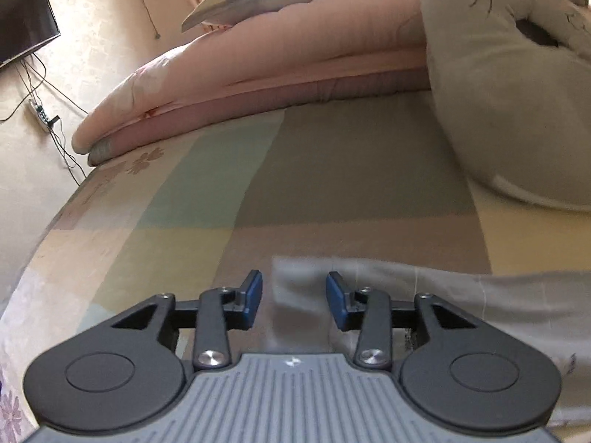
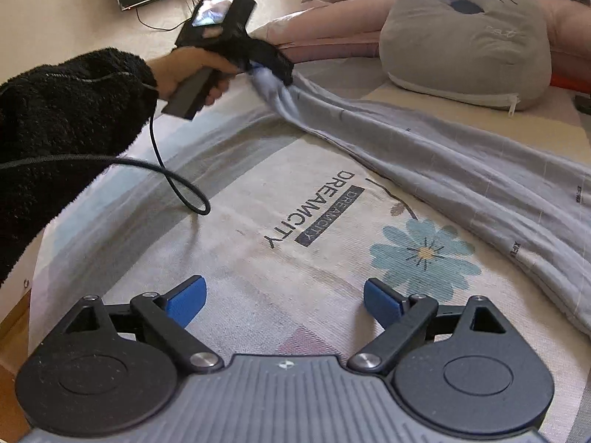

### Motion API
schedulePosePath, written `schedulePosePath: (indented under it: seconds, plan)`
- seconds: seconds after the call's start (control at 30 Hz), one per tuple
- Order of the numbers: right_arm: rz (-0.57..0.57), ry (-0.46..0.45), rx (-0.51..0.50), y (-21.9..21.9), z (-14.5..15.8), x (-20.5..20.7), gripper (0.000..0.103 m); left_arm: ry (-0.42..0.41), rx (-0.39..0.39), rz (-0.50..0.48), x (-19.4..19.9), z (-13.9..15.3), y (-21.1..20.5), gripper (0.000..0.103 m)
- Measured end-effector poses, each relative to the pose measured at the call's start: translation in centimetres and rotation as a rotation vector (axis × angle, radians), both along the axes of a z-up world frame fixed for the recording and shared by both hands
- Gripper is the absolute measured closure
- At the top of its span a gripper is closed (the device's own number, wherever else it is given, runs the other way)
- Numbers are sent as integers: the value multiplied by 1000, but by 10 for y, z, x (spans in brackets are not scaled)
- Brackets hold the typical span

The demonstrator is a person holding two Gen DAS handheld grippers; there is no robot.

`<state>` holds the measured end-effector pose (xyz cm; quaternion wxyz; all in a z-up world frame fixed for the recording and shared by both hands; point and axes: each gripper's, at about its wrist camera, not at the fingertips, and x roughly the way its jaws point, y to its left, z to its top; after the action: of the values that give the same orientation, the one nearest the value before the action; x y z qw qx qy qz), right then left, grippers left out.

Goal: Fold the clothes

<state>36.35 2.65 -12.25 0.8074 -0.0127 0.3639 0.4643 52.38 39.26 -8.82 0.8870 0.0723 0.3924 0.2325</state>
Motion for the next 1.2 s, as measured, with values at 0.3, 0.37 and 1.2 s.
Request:
schedulePosePath:
  seconds: [0.3,0.37,1.2]
  plan:
    - [-2,-3,-4,3,0,-3,8,-84,-127,38,-34,32,-9,51]
    - [-4,-3,-8,3,0,-2,8,-60,-166,-80,-42,31,-36,48]
    - [-43,-11,-14,-2,-1,6,6,90,-198,-345,-106,-7,-157,23]
